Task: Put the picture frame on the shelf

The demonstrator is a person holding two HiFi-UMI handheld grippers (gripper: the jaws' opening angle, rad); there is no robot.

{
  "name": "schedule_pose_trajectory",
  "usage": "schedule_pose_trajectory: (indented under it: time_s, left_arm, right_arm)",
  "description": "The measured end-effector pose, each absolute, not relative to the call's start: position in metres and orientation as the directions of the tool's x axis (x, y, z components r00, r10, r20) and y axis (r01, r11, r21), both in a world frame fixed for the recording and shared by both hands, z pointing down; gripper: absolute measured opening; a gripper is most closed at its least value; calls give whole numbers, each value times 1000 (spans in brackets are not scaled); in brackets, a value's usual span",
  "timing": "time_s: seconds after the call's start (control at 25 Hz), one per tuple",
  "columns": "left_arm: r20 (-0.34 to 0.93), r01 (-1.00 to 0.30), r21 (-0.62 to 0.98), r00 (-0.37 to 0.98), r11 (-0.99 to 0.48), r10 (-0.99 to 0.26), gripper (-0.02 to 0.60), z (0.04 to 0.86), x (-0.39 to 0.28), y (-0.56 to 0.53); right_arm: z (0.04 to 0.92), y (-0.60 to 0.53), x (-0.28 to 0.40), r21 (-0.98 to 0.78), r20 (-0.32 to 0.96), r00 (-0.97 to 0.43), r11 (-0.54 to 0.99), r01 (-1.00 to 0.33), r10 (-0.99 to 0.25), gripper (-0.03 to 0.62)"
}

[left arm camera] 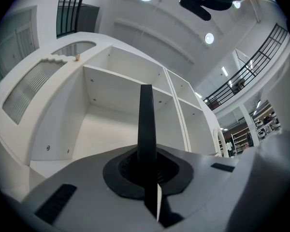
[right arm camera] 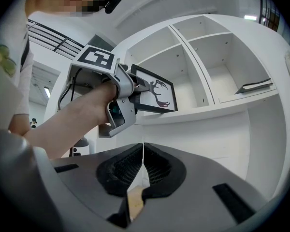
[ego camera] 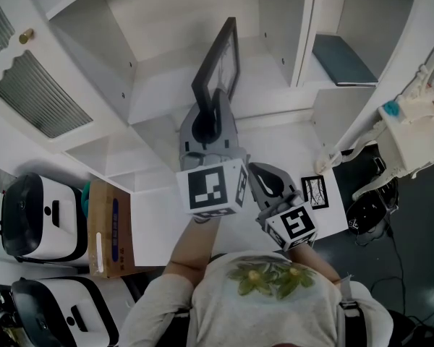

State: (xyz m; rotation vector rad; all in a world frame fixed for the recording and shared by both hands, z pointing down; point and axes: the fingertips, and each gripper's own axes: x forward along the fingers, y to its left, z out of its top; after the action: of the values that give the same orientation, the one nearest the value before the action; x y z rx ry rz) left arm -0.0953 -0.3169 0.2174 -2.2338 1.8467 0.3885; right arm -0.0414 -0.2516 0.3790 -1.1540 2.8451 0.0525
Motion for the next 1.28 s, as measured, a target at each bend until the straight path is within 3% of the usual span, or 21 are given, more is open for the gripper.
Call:
schedule_pose_trajectory:
  time_s: [1.28]
  left_arm:
    - [-312, -978, -8, 202, -210, -929, 35, 220, -85, -355]
  right_arm:
    - [376, -269, -36, 1, -73, -693, 695, -719, -717, 32]
